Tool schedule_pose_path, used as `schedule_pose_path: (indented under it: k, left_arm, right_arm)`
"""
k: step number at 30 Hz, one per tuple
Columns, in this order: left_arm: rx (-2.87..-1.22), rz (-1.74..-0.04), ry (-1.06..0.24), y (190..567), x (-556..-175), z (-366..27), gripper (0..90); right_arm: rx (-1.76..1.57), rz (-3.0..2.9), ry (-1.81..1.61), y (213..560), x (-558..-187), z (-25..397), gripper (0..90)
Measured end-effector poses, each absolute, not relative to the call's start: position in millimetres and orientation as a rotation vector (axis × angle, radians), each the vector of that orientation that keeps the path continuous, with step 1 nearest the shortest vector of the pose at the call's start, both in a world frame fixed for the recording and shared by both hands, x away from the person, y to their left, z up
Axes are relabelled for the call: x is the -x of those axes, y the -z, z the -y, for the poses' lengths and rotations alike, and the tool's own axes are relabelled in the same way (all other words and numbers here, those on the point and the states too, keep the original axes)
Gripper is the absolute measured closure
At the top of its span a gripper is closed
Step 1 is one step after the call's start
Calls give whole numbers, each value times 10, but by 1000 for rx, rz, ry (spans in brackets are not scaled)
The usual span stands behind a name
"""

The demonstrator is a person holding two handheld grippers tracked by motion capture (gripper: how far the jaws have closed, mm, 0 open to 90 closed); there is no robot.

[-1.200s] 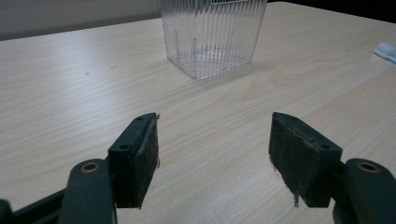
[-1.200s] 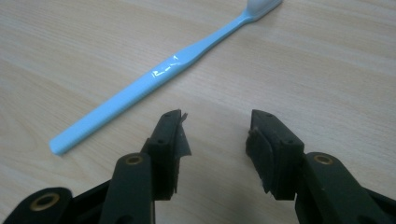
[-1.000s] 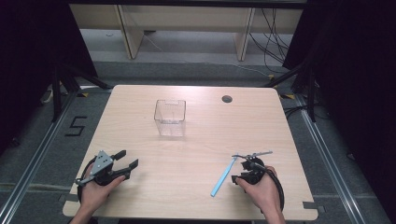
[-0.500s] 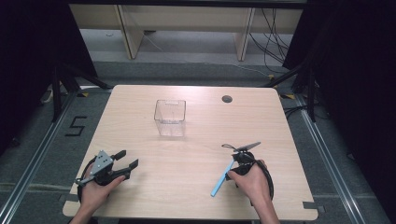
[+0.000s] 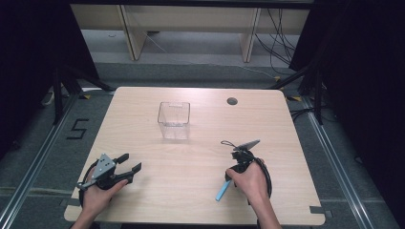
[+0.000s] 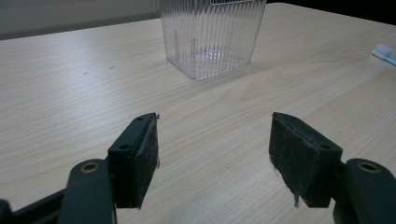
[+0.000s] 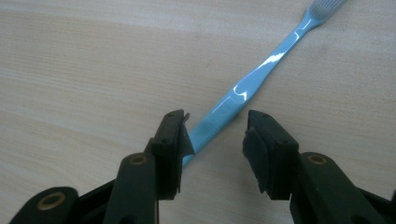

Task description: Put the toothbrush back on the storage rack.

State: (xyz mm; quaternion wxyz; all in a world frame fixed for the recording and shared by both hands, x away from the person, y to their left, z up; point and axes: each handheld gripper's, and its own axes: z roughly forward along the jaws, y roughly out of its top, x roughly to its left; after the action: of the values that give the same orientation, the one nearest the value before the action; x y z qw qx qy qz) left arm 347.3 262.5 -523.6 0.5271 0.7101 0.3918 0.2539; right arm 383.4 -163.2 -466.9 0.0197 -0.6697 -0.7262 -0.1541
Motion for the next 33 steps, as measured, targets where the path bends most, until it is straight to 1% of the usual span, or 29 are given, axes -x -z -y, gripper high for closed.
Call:
schedule_pose_path:
  k: [6,9,16,20,21,25,33]
  left_arm:
    - [-1699,-937,-606,5235,-3474,-2625,325]
    - [-1702,-938,-608,5232,-3470,-2627,324]
    - [-1706,-943,-608,5228,-3464,-2629,324]
    - [-1705,-944,-607,5228,-3464,-2631,323]
    - [-1706,-943,-607,5228,-3464,-2631,323]
    - [-1705,-943,-607,5228,-3463,-2632,323]
    - [-1706,-942,-605,5228,-3465,-2632,323]
  right_arm:
    - [2115,2147,409,4660,-3868,1592,583]
    - [2051,2262,449,4705,-3889,1641,586]
    - [2122,2197,403,4686,-3889,1579,588]
    - [2095,2235,399,4695,-3902,1592,586]
    - [2144,2154,388,4680,-3893,1543,584]
    - [2165,2128,336,4683,-3905,1520,583]
    - [2134,2189,305,4712,-3920,1513,586]
